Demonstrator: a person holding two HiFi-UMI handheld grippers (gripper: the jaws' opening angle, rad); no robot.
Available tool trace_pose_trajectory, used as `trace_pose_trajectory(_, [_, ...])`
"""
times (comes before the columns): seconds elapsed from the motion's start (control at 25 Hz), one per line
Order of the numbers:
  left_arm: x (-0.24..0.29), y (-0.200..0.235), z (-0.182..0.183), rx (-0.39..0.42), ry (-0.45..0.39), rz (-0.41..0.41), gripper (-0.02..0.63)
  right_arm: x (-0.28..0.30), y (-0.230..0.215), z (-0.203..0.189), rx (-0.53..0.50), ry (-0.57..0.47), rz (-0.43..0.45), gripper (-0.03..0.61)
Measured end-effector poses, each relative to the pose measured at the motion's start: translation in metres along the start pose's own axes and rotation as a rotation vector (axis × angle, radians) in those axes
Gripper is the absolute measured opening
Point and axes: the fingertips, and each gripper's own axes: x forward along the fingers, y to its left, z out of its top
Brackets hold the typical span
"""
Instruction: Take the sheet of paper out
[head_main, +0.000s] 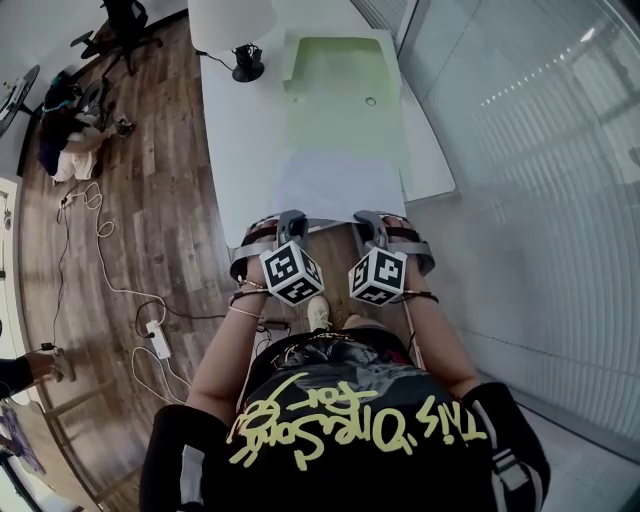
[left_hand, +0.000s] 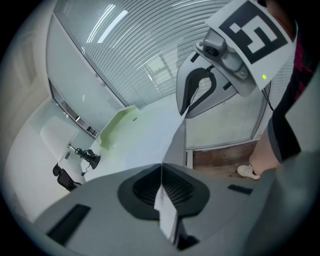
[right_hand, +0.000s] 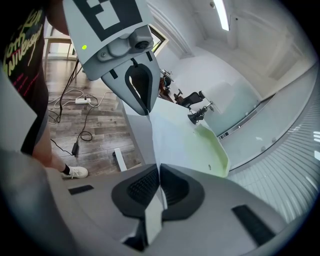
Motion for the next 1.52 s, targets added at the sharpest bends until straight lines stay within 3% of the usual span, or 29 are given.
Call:
trace_pose_trajectory(0.72, [-0.031, -0.031, 0.017, -0.051, 0.010, 0.015, 0.011, -0.035, 0.013, -0.013, -0.044, -0.057, 0.026, 0.009])
trace_pose_trajectory(1.04, [-0.046, -0.033, 0.021, -0.067, 0.009, 0.041, 0.011, -0.051, 0.012, -0.008, -0.018, -0.109, 0.024, 0.009])
trace_pose_trajectory(1.52, [-0.073, -0.016, 0.037, -0.085, -0.027, 0.128, 0.011, -0.084, -0.016, 0.010, 0.009, -0.203, -0.071, 0.009])
